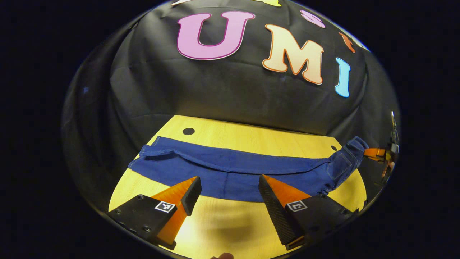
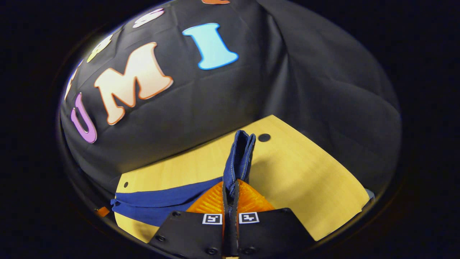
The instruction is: Grasp the waist and the cuffs of the jeans and fold them to make the two legs overlap; first hold the waist and fold one-third of the jeans toward the cuffs, then hold the cuffs and fold the remaining one-third in the same direction to finish folding.
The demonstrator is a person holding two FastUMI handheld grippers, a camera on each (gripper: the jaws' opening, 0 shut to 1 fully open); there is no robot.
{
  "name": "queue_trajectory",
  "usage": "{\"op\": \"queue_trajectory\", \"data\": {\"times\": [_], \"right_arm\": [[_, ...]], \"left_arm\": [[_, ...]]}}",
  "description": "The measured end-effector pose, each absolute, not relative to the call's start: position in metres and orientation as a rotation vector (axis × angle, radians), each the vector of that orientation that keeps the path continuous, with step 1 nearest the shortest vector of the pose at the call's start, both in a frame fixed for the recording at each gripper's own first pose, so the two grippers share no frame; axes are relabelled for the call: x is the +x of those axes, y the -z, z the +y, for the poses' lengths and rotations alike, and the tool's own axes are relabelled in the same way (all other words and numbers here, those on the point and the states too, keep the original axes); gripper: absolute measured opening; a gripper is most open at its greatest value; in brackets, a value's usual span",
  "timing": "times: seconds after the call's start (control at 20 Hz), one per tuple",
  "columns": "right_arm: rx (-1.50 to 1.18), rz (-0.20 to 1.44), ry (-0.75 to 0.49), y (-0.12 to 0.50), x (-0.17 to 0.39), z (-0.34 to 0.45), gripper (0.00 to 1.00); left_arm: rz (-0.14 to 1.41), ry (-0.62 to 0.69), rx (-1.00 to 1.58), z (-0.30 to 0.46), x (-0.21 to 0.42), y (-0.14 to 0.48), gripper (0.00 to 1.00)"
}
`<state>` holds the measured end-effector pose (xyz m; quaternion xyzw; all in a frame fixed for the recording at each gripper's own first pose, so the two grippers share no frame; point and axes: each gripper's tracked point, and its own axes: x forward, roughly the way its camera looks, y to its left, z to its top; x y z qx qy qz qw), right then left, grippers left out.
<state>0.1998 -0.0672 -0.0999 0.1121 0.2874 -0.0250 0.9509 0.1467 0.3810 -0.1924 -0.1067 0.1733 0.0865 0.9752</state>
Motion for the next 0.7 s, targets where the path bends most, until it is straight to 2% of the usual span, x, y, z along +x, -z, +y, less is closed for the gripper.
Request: {"op": "queue_trajectory", "data": {"times": [0.4,0.7], "right_arm": [[0.162,0.576,-0.129,0.102,0.181,0.105,0.03],[0.192,0.623,-0.32,0.119,0.156,0.223,0.02]], "left_arm": [[0.381,-0.175,-0.221,0.455,0.134,0.219,0.97],[0.396,-0.22,-0.255,0.493,0.124,0.238,0.97]]}}
